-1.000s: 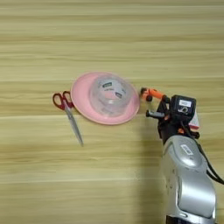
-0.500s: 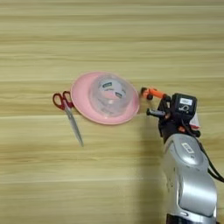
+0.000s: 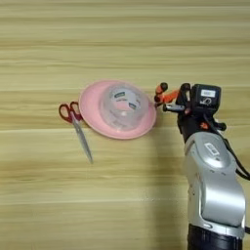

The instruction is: Move the objects on the table

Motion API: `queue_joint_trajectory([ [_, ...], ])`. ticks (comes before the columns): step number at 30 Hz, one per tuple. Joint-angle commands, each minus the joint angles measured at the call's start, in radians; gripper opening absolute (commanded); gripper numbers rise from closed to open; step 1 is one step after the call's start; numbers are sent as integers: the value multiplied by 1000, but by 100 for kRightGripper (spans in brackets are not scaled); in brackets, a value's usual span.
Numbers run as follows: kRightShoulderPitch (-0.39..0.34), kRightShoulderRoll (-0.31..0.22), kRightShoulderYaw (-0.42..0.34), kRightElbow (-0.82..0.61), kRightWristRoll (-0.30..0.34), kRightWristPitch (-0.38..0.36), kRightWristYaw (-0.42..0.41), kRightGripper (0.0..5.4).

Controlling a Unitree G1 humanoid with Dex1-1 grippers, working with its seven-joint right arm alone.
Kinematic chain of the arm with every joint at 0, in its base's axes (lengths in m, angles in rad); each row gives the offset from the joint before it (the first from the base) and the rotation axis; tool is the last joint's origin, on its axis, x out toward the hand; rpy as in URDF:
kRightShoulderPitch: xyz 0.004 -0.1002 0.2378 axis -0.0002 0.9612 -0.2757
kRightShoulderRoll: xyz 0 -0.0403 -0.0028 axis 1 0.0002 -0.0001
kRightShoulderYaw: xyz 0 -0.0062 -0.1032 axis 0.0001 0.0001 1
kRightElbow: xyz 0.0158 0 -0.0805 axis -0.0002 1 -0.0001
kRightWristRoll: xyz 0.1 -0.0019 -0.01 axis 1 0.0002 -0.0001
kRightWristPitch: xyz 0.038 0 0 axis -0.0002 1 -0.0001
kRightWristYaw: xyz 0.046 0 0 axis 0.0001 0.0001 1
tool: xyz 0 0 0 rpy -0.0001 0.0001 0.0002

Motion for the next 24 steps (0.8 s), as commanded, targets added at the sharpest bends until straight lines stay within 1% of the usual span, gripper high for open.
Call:
queue_joint_trajectory([
  [1, -84, -43, 10, -51, -13, -38, 9, 77],
  [11, -110, -49, 27, -39, -26, -45, 25, 75],
  [18, -144, -61, 34, -32, -32, -45, 33, 75],
  [24, -186, -81, 22, -24, -35, -46, 40, 75],
])
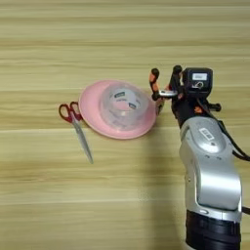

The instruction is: Move the objects on the table

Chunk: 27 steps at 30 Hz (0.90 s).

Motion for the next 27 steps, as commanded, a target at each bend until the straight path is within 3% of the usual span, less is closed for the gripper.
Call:
queue_joint_trajectory([
  [1, -109, -54, -19, -33, -3, -47, 5, 75],
  [11, -150, -71, -23, -40, -2, -41, 9, 75],
  [18, -217, -89, -12, -47, -6, -33, 18, 75],
  [27, -308, -62, 59, -43, -8, -27, 24, 74],
])
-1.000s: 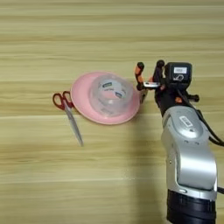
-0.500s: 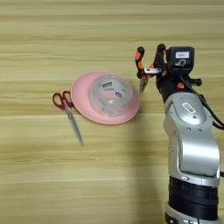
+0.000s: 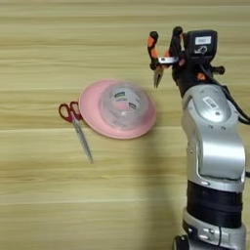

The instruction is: Move the objects on the table

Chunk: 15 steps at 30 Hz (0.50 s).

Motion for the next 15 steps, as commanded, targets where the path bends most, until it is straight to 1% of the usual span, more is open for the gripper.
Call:
queue_joint_trajectory([
  [1, -123, -5, 41, -41, -2, -28, -1, 74],
  [6, -163, 26, 102, -61, 3, -14, 2, 73],
  [15, -202, 93, 229, -106, -7, 16, 17, 73],
])
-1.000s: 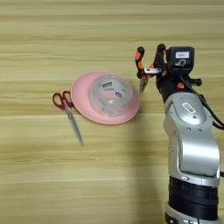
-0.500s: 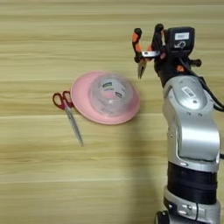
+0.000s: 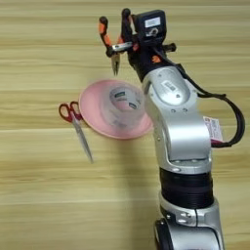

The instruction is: Move the objects on the table

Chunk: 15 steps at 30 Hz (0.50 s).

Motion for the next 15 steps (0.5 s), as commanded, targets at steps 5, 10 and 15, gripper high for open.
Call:
queue_joint_trajectory([
  [5, -109, 75, 138, -6, -26, -43, 9, 72],
  [10, -98, 126, 201, 46, -37, -83, 29, 72],
  [15, -82, 165, 255, 91, -44, -129, 54, 72],
])
